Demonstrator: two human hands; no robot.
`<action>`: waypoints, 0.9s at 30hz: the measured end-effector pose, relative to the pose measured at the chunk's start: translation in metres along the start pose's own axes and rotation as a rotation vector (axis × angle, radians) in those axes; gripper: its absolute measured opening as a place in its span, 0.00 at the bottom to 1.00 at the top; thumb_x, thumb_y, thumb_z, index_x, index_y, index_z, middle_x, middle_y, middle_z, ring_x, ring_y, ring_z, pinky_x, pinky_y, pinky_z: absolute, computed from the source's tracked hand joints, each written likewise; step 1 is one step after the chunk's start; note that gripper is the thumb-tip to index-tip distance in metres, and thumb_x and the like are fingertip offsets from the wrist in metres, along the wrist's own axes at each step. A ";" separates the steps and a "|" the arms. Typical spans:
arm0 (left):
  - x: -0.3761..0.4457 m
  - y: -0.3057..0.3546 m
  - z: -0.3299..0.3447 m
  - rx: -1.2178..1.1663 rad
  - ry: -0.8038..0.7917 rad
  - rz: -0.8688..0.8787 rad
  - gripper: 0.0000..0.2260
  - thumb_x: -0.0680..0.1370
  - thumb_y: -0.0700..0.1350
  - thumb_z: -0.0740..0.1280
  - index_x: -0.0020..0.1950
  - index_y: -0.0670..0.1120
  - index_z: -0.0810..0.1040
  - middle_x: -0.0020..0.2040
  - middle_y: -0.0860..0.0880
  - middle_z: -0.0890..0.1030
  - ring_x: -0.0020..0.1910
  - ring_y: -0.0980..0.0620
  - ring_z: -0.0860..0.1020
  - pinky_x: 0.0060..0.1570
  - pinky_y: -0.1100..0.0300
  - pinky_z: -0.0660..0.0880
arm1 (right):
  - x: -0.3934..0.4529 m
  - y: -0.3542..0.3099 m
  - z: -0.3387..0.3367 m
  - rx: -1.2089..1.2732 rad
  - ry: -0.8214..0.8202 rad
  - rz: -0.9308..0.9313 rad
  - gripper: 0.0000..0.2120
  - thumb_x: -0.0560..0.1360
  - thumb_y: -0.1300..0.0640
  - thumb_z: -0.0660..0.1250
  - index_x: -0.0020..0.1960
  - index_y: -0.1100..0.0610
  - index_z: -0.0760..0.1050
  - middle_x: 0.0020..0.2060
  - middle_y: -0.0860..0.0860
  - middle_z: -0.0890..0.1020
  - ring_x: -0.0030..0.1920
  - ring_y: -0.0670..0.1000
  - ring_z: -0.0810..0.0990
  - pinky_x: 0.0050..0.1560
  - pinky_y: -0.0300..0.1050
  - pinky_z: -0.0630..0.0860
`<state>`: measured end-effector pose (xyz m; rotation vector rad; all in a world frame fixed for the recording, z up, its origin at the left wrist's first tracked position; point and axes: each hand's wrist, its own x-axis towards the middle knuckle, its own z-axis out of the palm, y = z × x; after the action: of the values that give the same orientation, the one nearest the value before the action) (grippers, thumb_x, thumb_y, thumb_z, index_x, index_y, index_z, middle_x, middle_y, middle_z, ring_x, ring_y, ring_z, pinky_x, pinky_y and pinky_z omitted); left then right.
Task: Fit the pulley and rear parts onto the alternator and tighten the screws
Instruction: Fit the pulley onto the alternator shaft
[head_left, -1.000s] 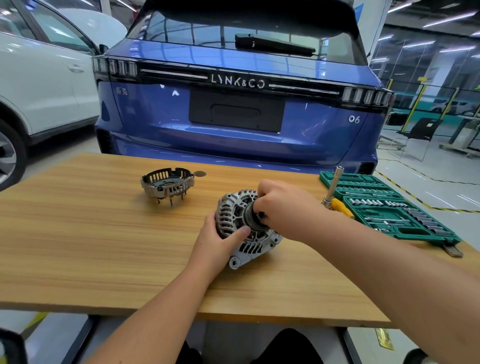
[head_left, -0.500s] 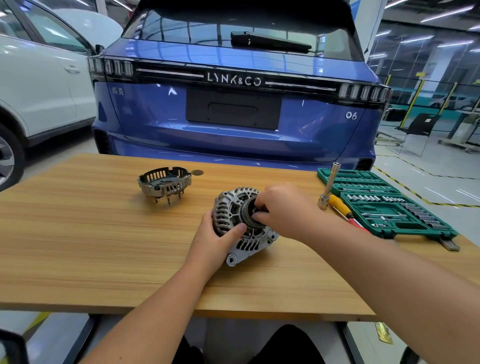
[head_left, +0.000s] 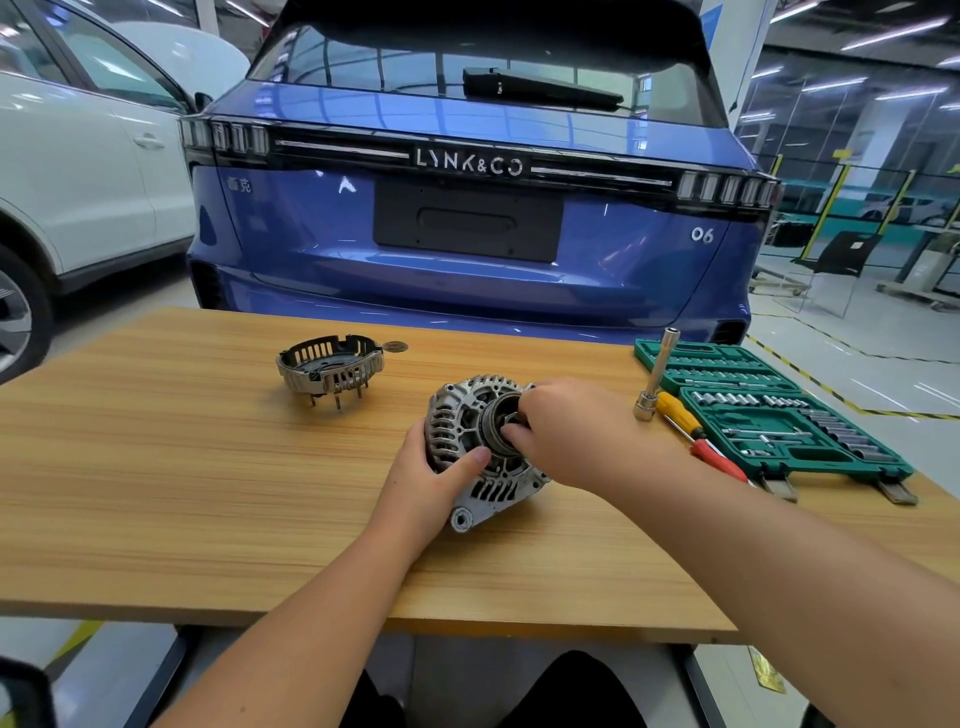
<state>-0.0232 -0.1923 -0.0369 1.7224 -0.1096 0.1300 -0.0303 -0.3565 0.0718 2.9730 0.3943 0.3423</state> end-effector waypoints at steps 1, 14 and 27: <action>0.001 -0.001 0.000 -0.001 0.002 -0.002 0.19 0.64 0.68 0.73 0.49 0.80 0.67 0.50 0.68 0.80 0.47 0.70 0.79 0.42 0.66 0.75 | -0.001 -0.001 0.001 -0.004 0.005 0.011 0.17 0.82 0.43 0.59 0.39 0.51 0.71 0.36 0.48 0.74 0.35 0.49 0.75 0.29 0.43 0.67; 0.003 -0.003 0.000 0.019 0.010 0.007 0.24 0.64 0.69 0.73 0.55 0.72 0.66 0.54 0.62 0.80 0.48 0.67 0.80 0.44 0.64 0.76 | -0.005 0.007 0.002 0.077 0.096 -0.114 0.13 0.82 0.46 0.61 0.55 0.51 0.81 0.47 0.47 0.74 0.45 0.49 0.73 0.36 0.42 0.71; 0.003 -0.004 -0.001 0.026 0.002 0.012 0.21 0.64 0.69 0.73 0.52 0.75 0.66 0.53 0.63 0.80 0.48 0.69 0.79 0.43 0.64 0.76 | -0.004 -0.003 0.007 0.086 0.058 0.088 0.17 0.81 0.42 0.61 0.41 0.53 0.78 0.31 0.48 0.78 0.32 0.49 0.78 0.28 0.43 0.75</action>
<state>-0.0200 -0.1905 -0.0405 1.7477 -0.1175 0.1429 -0.0327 -0.3551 0.0639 3.0765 0.2916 0.4330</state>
